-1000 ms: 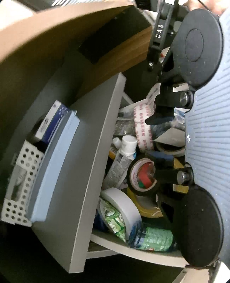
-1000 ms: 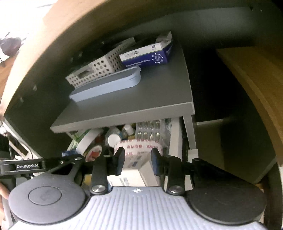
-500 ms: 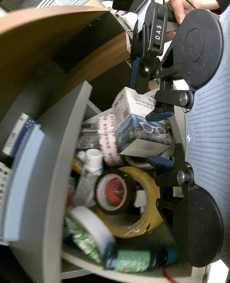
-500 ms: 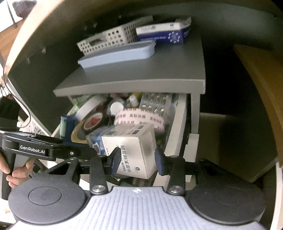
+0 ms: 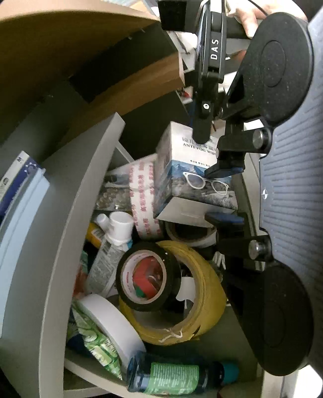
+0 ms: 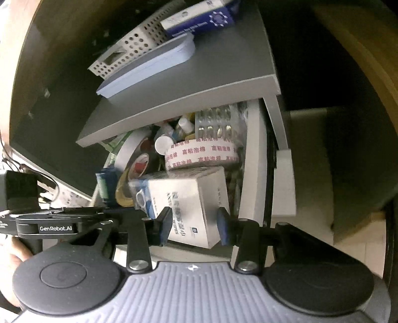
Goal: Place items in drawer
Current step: 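Press the wipes box down into the drawer with the right gripper, then withdraw the right gripper from the wipes box out of the drawer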
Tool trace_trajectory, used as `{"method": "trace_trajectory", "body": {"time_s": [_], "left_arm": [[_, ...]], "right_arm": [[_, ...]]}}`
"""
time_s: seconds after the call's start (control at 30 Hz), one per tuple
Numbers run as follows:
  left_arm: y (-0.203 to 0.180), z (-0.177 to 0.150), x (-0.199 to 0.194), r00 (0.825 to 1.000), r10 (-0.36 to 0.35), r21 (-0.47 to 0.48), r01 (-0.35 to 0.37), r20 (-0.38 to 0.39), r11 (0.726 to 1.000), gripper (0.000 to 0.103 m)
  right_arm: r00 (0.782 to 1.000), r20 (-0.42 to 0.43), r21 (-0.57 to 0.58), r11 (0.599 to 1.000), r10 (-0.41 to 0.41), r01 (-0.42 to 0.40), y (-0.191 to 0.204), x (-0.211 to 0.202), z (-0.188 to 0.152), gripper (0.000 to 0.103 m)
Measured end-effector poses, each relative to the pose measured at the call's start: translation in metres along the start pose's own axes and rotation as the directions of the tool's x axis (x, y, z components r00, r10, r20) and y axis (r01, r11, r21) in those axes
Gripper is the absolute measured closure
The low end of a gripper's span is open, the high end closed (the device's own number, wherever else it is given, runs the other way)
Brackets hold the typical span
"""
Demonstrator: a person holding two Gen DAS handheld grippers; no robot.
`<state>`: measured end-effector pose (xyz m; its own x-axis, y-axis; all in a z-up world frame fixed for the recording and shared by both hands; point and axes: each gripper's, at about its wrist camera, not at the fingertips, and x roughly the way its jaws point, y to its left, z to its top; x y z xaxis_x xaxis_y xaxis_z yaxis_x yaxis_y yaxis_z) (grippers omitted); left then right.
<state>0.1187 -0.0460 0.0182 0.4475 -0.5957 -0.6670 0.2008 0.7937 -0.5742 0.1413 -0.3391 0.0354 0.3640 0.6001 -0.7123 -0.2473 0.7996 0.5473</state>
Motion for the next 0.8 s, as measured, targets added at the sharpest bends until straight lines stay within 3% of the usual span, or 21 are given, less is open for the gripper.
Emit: {"method": "trace_trajectory", "body": {"time_s": [0.17, 0.33, 0.47, 0.63, 0.8], "left_arm": [[0.000, 0.008, -0.001, 1.000, -0.003, -0.028, 0.003, -0.026, 1.000, 0.068], [0.000, 0.005, 0.013, 0.999, 0.019, -0.026, -0.020, -0.027, 0.999, 0.068], [-0.007, -0.001, 0.004, 0.996, 0.061, 0.062, -0.065, 0.061, 0.996, 0.063], [-0.006, -0.003, -0.022, 0.984, 0.070, 0.087, -0.085, 0.163, 0.993, 0.055], [-0.009, -0.011, -0.044, 0.971, 0.104, 0.113, -0.131, 0.217, 0.985, 0.044]], "right_arm": [[1.000, -0.007, 0.062, 0.998, 0.018, -0.018, -0.005, 0.000, 0.006, 0.056], [0.998, 0.019, -0.015, 0.998, -0.065, 0.066, 0.005, 0.008, 0.002, 0.056], [0.993, 0.079, -0.075, 0.992, -0.092, 0.098, 0.016, 0.000, -0.004, 0.051], [0.983, 0.152, -0.095, 0.989, -0.100, 0.115, 0.027, -0.018, -0.011, 0.043], [0.973, 0.202, -0.118, 0.984, -0.110, 0.136, 0.037, -0.035, -0.020, 0.024]]}}
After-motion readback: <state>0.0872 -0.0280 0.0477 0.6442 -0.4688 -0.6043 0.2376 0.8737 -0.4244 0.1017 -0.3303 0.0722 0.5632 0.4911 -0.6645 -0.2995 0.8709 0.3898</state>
